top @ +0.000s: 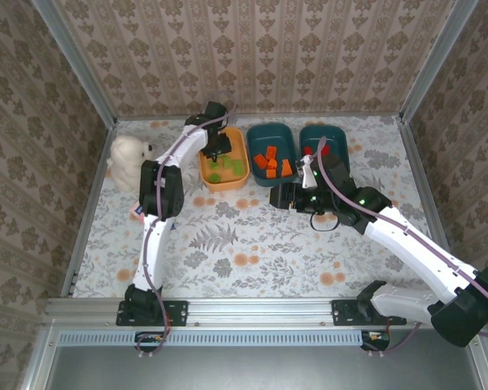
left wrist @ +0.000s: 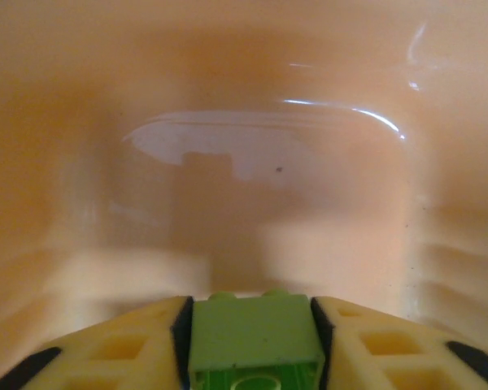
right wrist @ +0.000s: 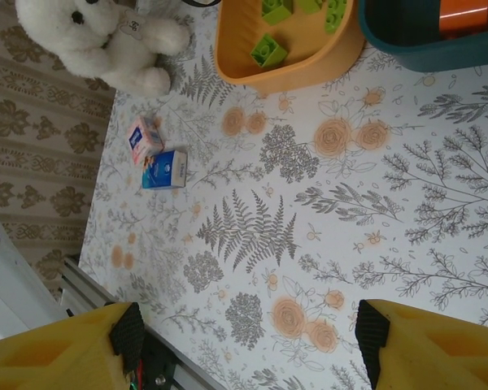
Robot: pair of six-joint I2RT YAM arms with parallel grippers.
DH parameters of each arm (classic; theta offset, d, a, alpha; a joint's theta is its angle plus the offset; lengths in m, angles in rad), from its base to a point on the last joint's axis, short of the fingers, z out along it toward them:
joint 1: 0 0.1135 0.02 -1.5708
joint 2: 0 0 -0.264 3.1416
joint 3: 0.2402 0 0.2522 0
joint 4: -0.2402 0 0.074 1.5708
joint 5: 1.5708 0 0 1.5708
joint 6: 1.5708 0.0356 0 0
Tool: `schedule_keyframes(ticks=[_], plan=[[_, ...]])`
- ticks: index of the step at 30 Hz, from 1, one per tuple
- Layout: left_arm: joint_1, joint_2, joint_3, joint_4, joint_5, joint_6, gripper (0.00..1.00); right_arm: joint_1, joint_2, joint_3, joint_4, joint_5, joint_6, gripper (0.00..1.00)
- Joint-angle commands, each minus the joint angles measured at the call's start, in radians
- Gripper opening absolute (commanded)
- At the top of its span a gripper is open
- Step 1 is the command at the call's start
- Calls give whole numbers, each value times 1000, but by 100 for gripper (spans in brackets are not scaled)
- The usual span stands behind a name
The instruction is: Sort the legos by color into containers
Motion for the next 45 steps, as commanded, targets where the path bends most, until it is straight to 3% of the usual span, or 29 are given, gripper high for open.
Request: schedule_keyframes(ticks=[1, 3, 10, 14, 15, 16, 17, 18, 24, 27, 30, 32, 34, 36, 38, 40, 43, 45], plan=[[4, -25, 54, -40, 12, 2, 53, -6, -3, 9, -24, 13, -4, 75], [1, -53, 56, -39, 7, 6, 59, -7, -10, 16, -55, 30, -11, 78], [-8, -233, -3, -39, -32, 0, 61, -27, -30, 80, -119, 98, -66, 81], [-18, -470, -200, 42, -46, 4, 68, -52, -59, 122, -159, 176, -99, 87], [-20, -531, -258, 65, -42, 9, 70, -57, -67, 129, -163, 192, -107, 98], [-23, -600, -331, 90, -39, 17, 74, -62, -77, 136, -169, 209, -117, 100], [-23, -675, -402, 108, -34, 22, 90, -68, -85, 141, -177, 230, -122, 100], [-22, -737, -461, 116, -28, 27, 100, -73, -94, 146, -184, 248, -126, 100], [-5, -1136, -824, 79, -37, 54, 100, -89, -180, 142, -227, 392, -146, 100], [7, -1305, -964, 10, -102, 64, 100, -90, -212, 137, -280, 534, -149, 100], [14, -1446, -1069, -72, -257, 63, 100, -94, -212, 112, -355, 812, -88, 100], [13, -1515, -1130, -128, -448, 25, 100, -99, -244, 25, -272, 939, -134, 100], [10, -1544, -1184, -166, -652, -20, 100, -116, -300, -134, -48, 974, -275, 100], [13, -1570, -1264, -107, -763, 78, 100, -134, -350, -301, 199, 1039, -371, 100], [17, -1597, -1386, 101, -751, 352, 100, -150, -358, -489, 489, 1086, -539, 100], [28, -1632, -1540, 355, -701, 508, 100, -187, -330, -609, 631, 1092, -591, 100], [78, -1643, -1698, 603, -655, 594, 100, -257, -254, -653, 642, 1020, -554, 100], [139, -1603, -1748, 679, -590, 593, 100, -275, -192, -667, 684, 993, -572, 100]])
